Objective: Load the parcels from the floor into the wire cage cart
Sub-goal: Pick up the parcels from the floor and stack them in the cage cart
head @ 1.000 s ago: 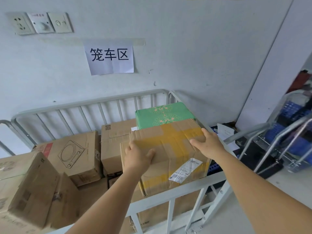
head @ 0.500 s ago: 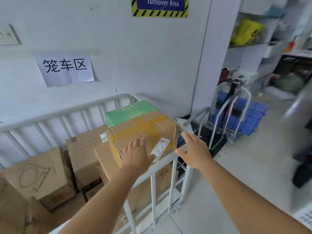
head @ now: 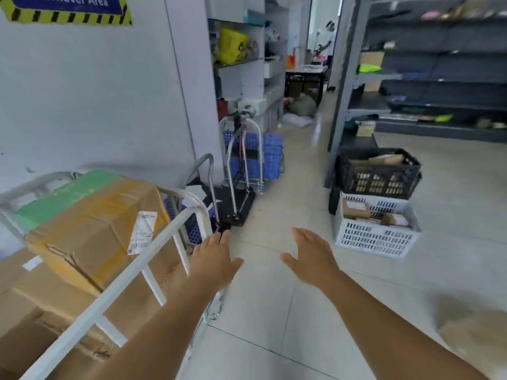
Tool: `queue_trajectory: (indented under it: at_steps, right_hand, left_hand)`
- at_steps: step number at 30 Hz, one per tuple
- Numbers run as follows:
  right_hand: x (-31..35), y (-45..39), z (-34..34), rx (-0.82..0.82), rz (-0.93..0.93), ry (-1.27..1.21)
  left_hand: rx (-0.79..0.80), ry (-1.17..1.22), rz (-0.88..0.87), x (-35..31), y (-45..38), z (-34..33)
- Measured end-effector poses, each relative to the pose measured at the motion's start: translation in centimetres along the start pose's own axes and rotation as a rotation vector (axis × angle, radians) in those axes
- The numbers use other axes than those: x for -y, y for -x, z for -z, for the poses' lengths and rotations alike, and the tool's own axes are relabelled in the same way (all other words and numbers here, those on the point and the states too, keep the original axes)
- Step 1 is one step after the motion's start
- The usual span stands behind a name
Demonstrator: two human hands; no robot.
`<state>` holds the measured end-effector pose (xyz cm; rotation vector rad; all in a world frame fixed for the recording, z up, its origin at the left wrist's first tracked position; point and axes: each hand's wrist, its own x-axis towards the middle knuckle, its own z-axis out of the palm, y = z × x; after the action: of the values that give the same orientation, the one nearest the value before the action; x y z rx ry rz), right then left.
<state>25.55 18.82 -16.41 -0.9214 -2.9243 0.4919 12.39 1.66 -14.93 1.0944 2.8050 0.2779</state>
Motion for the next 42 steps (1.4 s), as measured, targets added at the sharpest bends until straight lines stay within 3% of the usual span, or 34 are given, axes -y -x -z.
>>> queue_trajectory:
  at_steps: [16,30,42]
  right_hand:
    - [-28.8,15.8,2.8,-0.049,-0.530,-0.056]
    - [-51.0,26.3,6.3,-0.058,-0.805,-0.085]
    - [-68.0,24.0,8.2,-0.017,-0.920,-0.098]
  left_hand:
    - [0.193,-0.073,-0.511,-30.5,0.8,-10.7]
    - [0.385,-0.139,-0.679,-54.8,3.3,-21.7]
    - [0.423,-0.248,-0.748,-68.1,-2.1,-30.3]
